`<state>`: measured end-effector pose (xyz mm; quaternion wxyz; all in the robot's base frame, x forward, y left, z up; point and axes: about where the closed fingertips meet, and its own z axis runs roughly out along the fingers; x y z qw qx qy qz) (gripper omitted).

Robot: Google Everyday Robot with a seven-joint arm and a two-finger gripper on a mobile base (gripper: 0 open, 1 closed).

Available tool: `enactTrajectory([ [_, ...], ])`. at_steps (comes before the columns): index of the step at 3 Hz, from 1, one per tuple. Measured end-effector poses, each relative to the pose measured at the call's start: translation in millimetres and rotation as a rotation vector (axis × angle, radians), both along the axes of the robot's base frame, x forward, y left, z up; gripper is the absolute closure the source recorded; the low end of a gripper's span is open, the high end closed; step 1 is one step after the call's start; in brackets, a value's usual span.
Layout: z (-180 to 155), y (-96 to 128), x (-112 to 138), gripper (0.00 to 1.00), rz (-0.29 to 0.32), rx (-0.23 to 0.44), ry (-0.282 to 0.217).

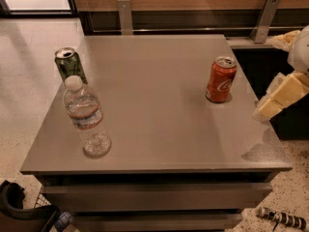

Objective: Move coke can near green can

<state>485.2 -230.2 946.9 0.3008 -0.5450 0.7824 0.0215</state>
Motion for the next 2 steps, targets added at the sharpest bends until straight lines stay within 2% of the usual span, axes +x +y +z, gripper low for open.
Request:
enactTrajectory([
  [1, -23, -15, 31, 0.0, -0.078, 0.241, -0.138],
  [2, -34, -28, 52, 0.0, -0.154, 0.393, -0.235],
])
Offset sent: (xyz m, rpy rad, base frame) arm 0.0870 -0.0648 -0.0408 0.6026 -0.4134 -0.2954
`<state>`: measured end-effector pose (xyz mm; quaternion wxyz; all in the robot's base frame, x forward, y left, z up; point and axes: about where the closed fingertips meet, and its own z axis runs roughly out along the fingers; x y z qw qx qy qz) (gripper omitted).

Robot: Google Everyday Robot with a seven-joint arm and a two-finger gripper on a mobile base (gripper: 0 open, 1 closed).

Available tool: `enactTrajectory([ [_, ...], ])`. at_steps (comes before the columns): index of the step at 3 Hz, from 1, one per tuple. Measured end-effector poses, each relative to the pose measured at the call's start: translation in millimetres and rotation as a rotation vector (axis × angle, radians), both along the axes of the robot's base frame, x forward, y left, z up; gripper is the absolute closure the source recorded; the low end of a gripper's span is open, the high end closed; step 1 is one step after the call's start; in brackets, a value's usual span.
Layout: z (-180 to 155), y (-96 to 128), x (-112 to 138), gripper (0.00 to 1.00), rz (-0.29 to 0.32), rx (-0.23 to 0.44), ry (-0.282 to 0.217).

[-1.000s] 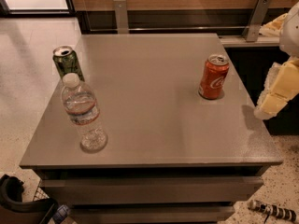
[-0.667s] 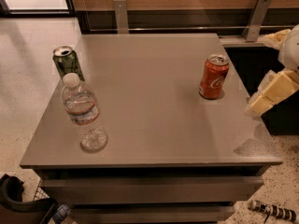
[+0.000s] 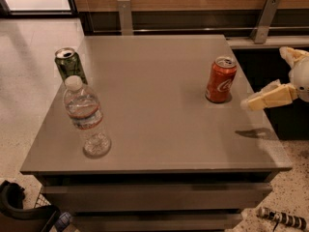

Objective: Move coke can near green can

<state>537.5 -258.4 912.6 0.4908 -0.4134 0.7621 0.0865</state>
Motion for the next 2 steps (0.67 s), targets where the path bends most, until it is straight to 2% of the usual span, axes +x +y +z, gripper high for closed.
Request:
enactTrajectory([
  [1, 8.0, -6.2, 11.5, 0.0, -0.046, 0.036, -0.046],
  [2, 6.2, -2.9, 8.9, 0.0, -0.032, 0.027, -0.034],
])
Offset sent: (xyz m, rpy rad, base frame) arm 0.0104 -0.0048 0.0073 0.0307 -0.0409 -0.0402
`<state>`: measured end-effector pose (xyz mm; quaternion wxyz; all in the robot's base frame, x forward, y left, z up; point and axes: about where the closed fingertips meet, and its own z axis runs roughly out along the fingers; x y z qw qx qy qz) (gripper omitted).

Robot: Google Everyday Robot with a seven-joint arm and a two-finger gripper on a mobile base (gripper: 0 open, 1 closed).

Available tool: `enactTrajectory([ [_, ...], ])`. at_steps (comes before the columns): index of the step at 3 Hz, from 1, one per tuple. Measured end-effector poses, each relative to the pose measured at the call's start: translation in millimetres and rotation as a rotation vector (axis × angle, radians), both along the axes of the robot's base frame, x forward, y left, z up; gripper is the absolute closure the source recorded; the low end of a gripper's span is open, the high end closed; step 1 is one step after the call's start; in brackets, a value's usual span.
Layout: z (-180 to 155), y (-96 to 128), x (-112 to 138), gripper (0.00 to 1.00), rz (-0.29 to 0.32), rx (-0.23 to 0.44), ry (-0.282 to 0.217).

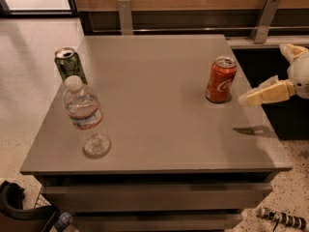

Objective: Move coke can near green can

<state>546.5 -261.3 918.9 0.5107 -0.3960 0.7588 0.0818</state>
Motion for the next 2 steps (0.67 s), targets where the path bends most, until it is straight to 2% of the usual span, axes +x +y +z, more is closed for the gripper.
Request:
enactTrajectory([
  [1, -12, 19, 8, 0.0, 0.03, 0.05, 0.008],
  [2, -31, 50, 26, 0.0, 0.08, 0.137, 0.006],
])
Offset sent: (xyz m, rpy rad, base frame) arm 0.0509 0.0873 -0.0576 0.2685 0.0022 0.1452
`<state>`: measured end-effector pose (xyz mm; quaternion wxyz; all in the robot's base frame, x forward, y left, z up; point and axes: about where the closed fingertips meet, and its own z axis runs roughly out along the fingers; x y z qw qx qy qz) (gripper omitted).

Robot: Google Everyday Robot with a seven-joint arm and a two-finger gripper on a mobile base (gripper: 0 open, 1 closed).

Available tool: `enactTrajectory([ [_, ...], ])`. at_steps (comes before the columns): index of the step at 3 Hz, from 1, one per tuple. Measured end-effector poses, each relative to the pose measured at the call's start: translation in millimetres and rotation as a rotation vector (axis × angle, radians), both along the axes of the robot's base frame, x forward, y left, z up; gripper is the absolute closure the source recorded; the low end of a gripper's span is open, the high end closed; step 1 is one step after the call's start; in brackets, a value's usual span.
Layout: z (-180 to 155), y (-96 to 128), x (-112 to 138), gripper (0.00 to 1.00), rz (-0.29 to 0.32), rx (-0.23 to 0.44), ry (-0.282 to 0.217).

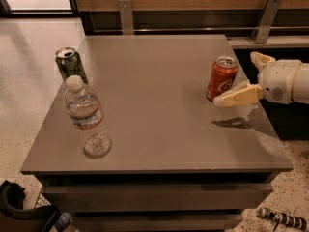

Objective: Move coke can near green can

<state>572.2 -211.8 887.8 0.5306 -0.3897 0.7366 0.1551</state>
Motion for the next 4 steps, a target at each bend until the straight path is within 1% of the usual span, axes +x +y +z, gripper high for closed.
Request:
enactTrajectory([
  [1, -6, 25, 17, 0.0, 0.048, 0.098, -0.015],
  [2, -8, 33, 20, 0.19, 0.063, 0.121, -0.016],
  [3, -8, 36, 21, 0.49, 0.069, 0.121, -0.016],
  [4, -8, 38, 21, 0.72, 0.072, 0.121, -0.016],
])
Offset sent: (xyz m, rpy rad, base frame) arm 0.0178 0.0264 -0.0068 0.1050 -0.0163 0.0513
